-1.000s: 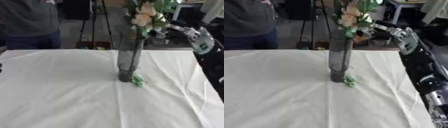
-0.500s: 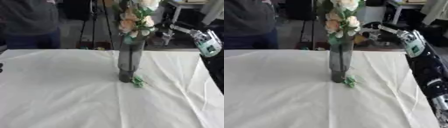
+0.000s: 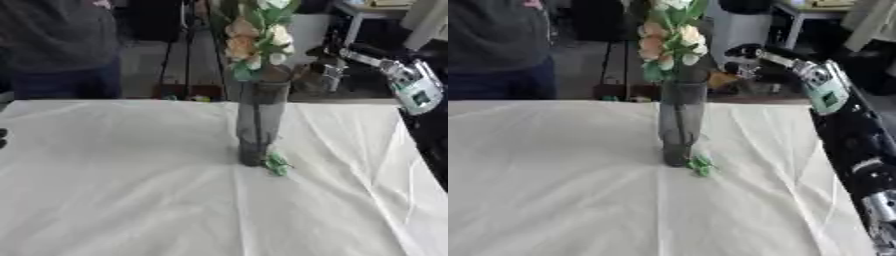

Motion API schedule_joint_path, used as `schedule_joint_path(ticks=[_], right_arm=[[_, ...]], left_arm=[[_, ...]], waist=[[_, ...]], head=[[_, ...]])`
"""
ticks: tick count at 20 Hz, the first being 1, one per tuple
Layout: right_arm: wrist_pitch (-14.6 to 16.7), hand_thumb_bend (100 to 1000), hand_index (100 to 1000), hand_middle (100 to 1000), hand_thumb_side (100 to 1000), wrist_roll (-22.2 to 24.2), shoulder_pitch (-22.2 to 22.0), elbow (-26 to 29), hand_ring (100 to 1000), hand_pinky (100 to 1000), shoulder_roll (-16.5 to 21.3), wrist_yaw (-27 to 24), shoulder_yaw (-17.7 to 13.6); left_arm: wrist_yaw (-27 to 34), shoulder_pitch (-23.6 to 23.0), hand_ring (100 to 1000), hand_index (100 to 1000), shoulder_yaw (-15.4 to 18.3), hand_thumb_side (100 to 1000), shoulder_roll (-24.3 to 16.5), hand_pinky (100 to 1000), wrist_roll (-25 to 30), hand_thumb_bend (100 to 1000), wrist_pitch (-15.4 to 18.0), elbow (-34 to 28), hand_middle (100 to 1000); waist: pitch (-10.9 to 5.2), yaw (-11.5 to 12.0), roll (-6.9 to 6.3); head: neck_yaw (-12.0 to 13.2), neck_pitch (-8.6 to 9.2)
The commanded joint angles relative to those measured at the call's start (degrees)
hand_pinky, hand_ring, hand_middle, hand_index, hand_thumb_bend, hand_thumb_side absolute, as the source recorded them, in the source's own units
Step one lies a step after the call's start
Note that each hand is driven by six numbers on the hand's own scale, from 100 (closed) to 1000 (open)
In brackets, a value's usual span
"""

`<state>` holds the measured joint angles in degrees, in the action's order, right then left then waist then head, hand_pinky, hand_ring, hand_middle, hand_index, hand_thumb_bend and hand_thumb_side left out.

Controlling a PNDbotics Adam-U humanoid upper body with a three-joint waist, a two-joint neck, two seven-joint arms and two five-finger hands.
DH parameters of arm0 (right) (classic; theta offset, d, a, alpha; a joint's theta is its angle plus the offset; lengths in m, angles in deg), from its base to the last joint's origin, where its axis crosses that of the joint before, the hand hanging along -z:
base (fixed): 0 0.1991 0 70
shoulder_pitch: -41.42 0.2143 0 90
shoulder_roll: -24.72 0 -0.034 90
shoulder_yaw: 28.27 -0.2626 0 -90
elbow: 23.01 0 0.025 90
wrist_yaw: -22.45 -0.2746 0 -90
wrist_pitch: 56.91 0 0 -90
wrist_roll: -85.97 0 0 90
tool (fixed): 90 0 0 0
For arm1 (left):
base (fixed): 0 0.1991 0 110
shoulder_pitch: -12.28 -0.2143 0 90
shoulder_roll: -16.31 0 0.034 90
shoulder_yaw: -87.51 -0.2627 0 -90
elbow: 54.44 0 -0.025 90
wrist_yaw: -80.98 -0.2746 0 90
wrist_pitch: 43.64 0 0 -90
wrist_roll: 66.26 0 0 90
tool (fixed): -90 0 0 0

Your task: Arrange flowers into the vase.

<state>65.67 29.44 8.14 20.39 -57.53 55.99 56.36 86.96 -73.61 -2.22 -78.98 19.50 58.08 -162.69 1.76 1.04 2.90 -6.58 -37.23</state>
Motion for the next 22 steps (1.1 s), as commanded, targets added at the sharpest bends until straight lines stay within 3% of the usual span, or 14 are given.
schedule_joint_path(ticks=[1, 7, 15, 22], right_arm=[[5.6, 362, 957, 927, 937, 4.9, 0.9, 1.0, 993, 1000, 1.2, 0.2, -1.0], [6.3, 330, 951, 912, 900, 3.7, -1.7, 4.0, 981, 1000, 3.0, -2.7, -2.0], [5.2, 316, 917, 856, 808, -0.8, -7.9, 12.4, 932, 1000, 6.2, -7.4, -4.4], [2.7, 262, 860, 781, 692, -7.1, -13.6, 20.7, 860, 902, 7.0, -10.7, -6.8]], left_arm=[[-0.3, 0.4, 782, 740, 0.7, 782, -1.5, 815, -0.1, 459, 0.1, -0.6, 753], [-0.4, 0.3, 783, 739, 0.8, 783, -1.5, 815, -0.1, 459, 0.2, -0.6, 754], [-0.5, 0.2, 784, 742, 0.9, 781, -1.5, 816, 0.0, 465, 0.4, -0.8, 758], [-0.6, 0.2, 784, 737, 1.0, 779, -1.4, 816, 0.4, 481, 0.8, -0.8, 759]], waist=[[-0.49, -0.1, -0.24], [-0.38, -0.4, -0.37], [-0.19, -0.6, -0.55], [-0.10, -0.8, -0.59]], head=[[0.3, 0.25], [0.5, 0.22], [0.9, 0.24], [1.4, -0.09]])
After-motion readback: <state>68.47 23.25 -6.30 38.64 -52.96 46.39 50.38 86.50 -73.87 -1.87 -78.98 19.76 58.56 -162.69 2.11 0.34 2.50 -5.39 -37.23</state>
